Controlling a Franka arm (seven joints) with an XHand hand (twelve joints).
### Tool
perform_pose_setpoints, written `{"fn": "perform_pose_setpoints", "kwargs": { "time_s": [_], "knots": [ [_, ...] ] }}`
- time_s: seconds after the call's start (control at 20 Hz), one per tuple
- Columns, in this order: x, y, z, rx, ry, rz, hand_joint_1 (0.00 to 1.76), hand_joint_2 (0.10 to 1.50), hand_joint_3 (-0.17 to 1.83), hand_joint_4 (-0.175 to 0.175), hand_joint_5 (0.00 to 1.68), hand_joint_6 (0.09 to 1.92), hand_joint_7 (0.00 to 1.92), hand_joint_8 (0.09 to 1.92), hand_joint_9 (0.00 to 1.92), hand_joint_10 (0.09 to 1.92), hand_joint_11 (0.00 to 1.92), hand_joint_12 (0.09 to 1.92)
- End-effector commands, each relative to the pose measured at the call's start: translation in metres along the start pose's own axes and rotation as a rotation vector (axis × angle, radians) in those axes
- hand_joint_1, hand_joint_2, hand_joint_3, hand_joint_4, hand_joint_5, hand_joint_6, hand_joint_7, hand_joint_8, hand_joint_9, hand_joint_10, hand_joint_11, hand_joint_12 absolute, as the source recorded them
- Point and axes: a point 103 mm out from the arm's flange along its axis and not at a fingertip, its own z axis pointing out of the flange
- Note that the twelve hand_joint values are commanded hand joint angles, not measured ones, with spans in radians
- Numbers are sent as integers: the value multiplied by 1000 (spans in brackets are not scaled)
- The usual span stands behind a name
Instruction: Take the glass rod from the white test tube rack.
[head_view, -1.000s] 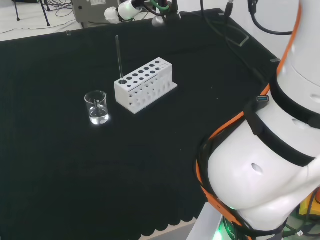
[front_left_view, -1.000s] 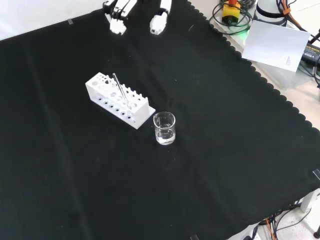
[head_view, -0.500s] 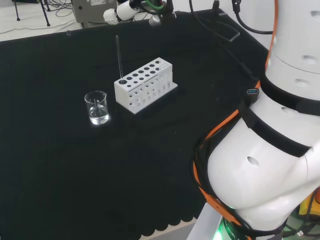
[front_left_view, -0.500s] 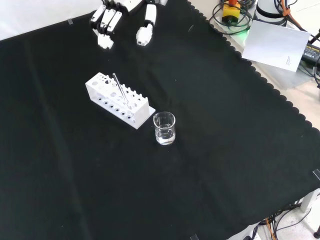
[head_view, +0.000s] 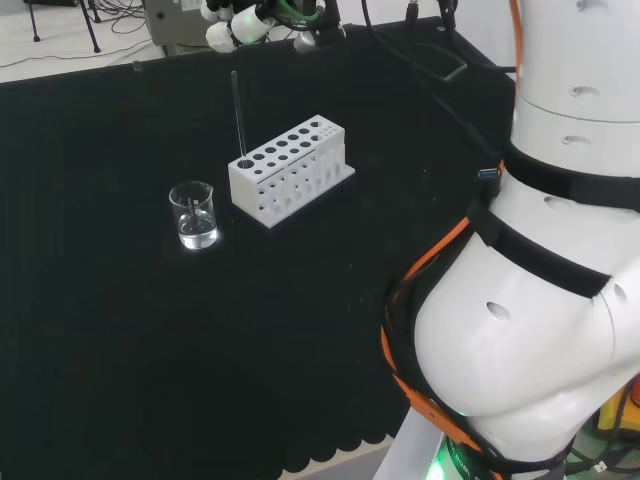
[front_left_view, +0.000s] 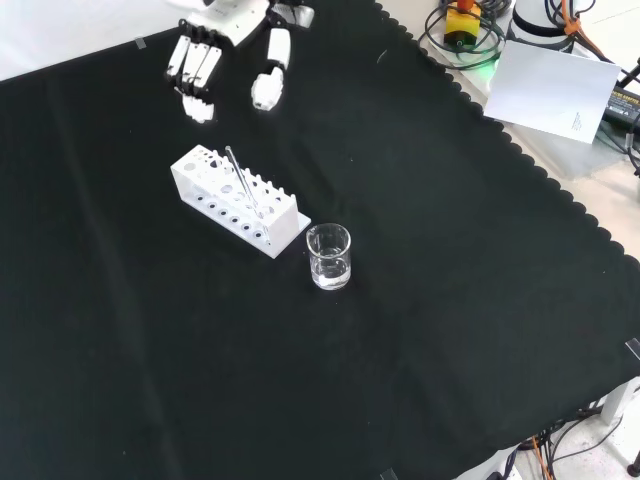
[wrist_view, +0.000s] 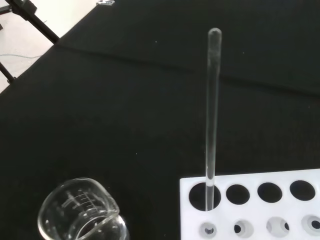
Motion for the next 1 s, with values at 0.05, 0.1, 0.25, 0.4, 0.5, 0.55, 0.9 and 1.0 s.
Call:
{"fn": "perform_pose_setpoints", "kwargs": {
  "time_s": [0.05, 0.1, 0.25, 0.4, 0.5, 0.55, 0.9, 1.0],
  "knots": [
    [-22, 11, 17, 35, 16, -1, 443, 1055, 283, -175, 217, 616, 396, 949, 665, 1006, 451, 1366],
    [-25, 12, 20, 39, 17, 0, 442, 1055, 283, -175, 215, 630, 401, 952, 677, 1013, 466, 1366],
    [-33, 14, 25, 50, 19, 5, 440, 1056, 284, -175, 212, 659, 415, 958, 698, 1036, 502, 1371],
    [-40, 14, 31, 57, 19, 13, 438, 1056, 285, -175, 209, 690, 440, 968, 719, 1066, 549, 1374],
    [-44, 14, 34, 60, 25, 17, 438, 1057, 285, -175, 211, 708, 458, 975, 742, 1085, 584, 1379],
    [-40, 15, 33, 70, 16, 10, 438, 1057, 286, -175, 211, 720, 465, 981, 750, 1097, 605, 1377],
    [-37, 20, 43, 93, 0, 20, 441, 1058, 290, -175, 215, 802, 503, 1031, 830, 1197, 796, 1383],
    [-45, 23, 52, 95, 11, 10, 441, 1058, 291, -175, 216, 817, 516, 1051, 845, 1222, 833, 1392]
  ]
}}
